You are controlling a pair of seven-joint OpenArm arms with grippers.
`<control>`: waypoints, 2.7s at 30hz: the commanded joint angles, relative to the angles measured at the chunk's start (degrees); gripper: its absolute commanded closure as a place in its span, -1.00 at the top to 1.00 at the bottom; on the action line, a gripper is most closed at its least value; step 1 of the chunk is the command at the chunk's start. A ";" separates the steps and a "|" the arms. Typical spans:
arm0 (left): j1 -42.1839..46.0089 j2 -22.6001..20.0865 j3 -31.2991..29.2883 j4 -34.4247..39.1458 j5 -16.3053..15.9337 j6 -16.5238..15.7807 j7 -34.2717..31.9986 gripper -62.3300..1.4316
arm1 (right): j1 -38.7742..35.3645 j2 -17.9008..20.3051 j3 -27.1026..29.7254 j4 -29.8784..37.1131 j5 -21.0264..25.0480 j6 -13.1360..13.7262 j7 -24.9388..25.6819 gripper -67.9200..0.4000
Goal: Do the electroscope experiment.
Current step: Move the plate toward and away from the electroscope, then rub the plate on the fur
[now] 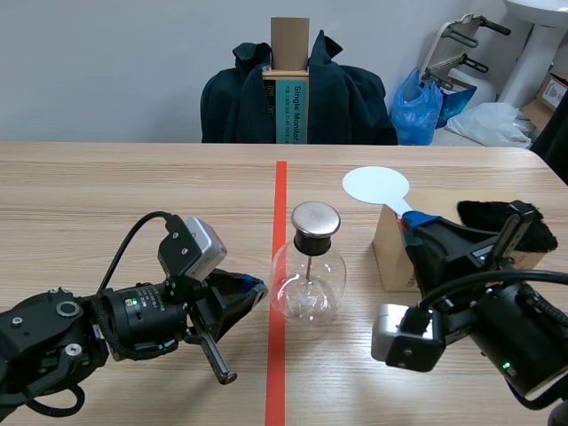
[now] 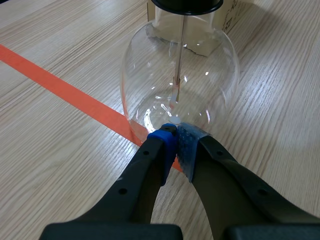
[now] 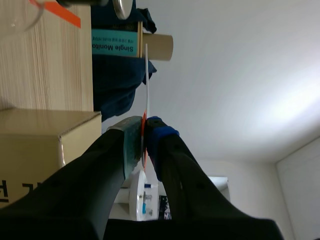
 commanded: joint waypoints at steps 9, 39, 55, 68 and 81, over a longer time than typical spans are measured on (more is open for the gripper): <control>-0.61 0.26 -0.15 0.31 -0.52 -0.09 -0.76 -0.90 | 0.50 0.44 0.59 0.96 1.68 -0.70 -9.88 -0.97; 0.46 -1.53 -0.24 1.16 -0.79 -0.13 -0.59 -0.90 | -11.61 0.44 26.56 31.17 30.64 -0.90 -6.58 -0.97; 34.25 -28.39 -18.05 38.58 -13.53 -1.01 -0.57 -0.90 | -11.56 0.44 32.50 32.02 39.50 -0.92 -6.36 -0.97; 39.04 -28.26 -24.74 41.55 -13.05 -0.07 -1.99 1.00 | -11.50 0.42 34.36 30.95 41.18 -0.39 -8.41 -0.97; 39.04 -28.28 -24.74 41.53 -13.05 -0.09 -1.88 1.00 | -4.42 -1.79 33.38 16.02 38.58 0.87 -1.68 -0.97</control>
